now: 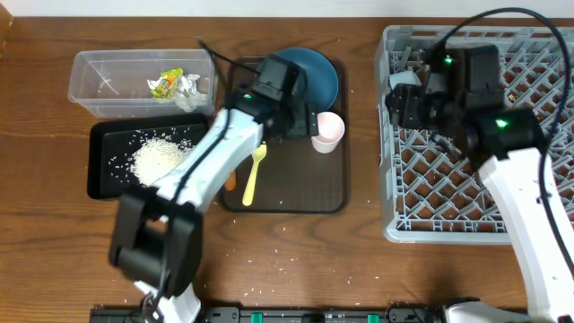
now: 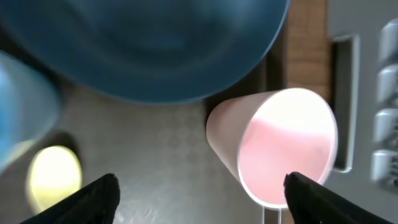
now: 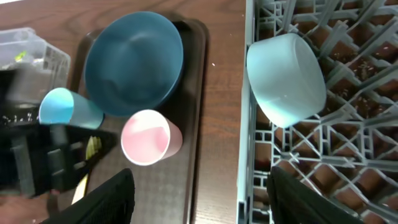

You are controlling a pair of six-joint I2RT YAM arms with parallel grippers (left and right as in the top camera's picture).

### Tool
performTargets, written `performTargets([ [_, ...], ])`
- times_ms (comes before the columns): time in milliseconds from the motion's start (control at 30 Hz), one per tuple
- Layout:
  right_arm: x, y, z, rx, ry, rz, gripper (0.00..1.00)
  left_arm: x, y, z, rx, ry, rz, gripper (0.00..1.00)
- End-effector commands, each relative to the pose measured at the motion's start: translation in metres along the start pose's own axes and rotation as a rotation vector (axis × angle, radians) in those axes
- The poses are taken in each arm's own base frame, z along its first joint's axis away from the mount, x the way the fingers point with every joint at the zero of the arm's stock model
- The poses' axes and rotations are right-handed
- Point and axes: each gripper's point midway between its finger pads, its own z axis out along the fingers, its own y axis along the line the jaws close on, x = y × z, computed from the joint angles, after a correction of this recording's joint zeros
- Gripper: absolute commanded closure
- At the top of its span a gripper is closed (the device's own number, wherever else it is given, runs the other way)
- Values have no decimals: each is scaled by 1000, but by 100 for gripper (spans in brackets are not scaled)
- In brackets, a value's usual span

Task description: Sort waste into correct bins and load items into the dishwasher rack

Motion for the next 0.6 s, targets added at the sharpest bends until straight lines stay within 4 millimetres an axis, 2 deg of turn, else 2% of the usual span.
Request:
performTargets([
  [0, 3, -5, -3, 14, 13, -21, 33, 2, -12, 9, 38, 20, 21, 19],
  [233, 8, -13, -3, 57, 28, -18, 34, 9, -16, 21, 34, 42, 22, 50],
  [367, 10, -14, -3, 59, 36, -16, 34, 20, -16, 36, 9, 73, 36, 54],
  [467, 11, -15, -3, 68, 39, -16, 34, 26, -14, 43, -4, 93, 10, 68],
  [567, 12, -16, -3, 72, 44, -15, 34, 25, -13, 40, -8, 91, -29, 81],
])
